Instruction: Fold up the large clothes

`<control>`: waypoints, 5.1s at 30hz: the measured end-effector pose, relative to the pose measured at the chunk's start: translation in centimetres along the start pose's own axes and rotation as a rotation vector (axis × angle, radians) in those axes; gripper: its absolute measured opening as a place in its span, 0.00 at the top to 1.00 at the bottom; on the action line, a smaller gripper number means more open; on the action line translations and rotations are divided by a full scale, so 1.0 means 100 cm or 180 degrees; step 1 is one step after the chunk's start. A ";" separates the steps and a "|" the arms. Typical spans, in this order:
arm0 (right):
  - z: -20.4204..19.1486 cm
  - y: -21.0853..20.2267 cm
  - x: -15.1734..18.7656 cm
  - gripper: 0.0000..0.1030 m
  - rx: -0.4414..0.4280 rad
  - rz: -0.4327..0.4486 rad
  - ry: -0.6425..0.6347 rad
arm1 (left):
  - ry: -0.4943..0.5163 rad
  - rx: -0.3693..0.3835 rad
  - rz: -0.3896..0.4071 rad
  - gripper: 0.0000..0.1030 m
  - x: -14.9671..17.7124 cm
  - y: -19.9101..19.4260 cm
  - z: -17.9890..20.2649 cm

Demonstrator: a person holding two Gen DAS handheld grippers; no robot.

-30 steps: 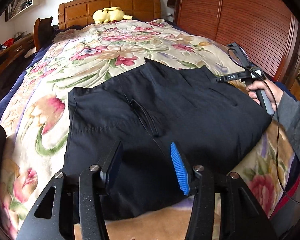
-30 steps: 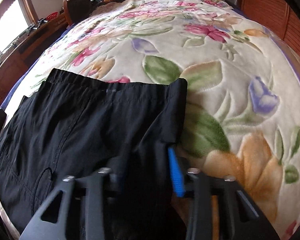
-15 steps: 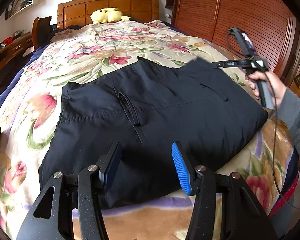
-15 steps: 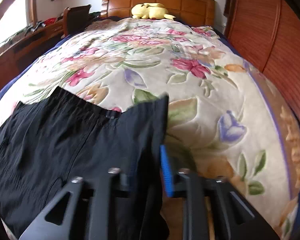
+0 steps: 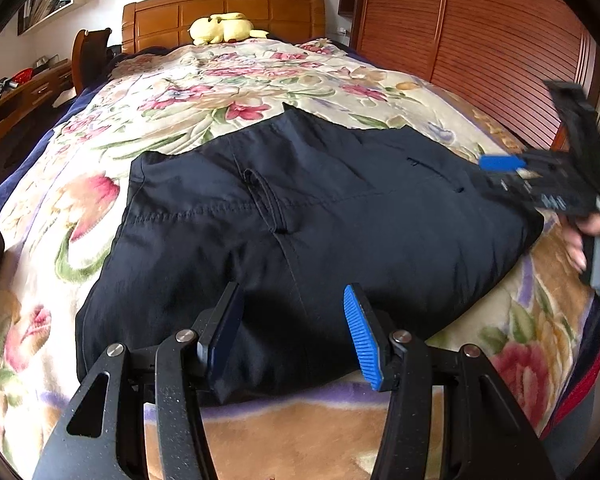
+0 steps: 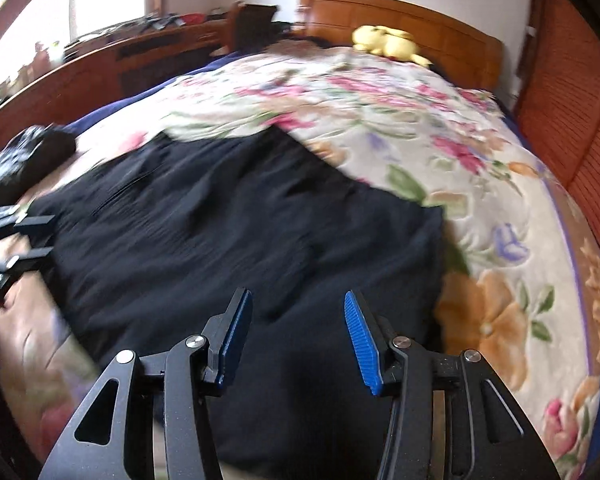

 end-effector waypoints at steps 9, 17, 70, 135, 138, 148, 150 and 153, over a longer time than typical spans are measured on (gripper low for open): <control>-0.011 -0.033 0.046 0.52 0.0016 0.0007 0.0043 | 0.0058 -0.0102 0.0001 0.48 0.013 0.011 -0.001; 0.006 -0.052 0.065 0.52 0.0308 -0.0002 0.0266 | 0.0113 -0.0120 0.0122 0.48 0.023 0.015 -0.002; -0.023 -0.066 0.093 0.51 0.0410 -0.0428 0.0410 | 0.0073 0.0013 0.0135 0.48 0.024 0.017 -0.007; -0.214 -0.124 -0.083 0.85 -0.0223 0.0440 -0.0206 | -0.0203 -0.0082 0.0697 0.48 0.091 -0.115 -0.112; -0.240 -0.105 -0.089 0.79 -0.0448 0.0291 -0.0202 | -0.0264 -0.0110 0.0697 0.48 0.094 -0.115 -0.121; -0.244 -0.093 -0.103 0.53 -0.0622 0.0212 -0.0137 | -0.0280 -0.0047 0.0749 0.48 0.087 -0.117 -0.120; -0.232 -0.102 -0.091 0.53 -0.0474 0.0264 -0.0157 | -0.0252 -0.0031 0.0748 0.48 0.086 -0.116 -0.116; -0.213 -0.098 -0.080 0.53 -0.0224 0.0243 -0.0164 | -0.0206 -0.0013 0.0755 0.48 0.083 -0.115 -0.110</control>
Point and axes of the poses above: each gripper's, at about its wrist camera, not at the fingertips, and y roughly the way its jaws point, z to its right, x to its underside, the point moved 3 cm from there along y, roughly the way its jaws point, and after that the axes turned 8 degrees about x, right-handed, at the moved point
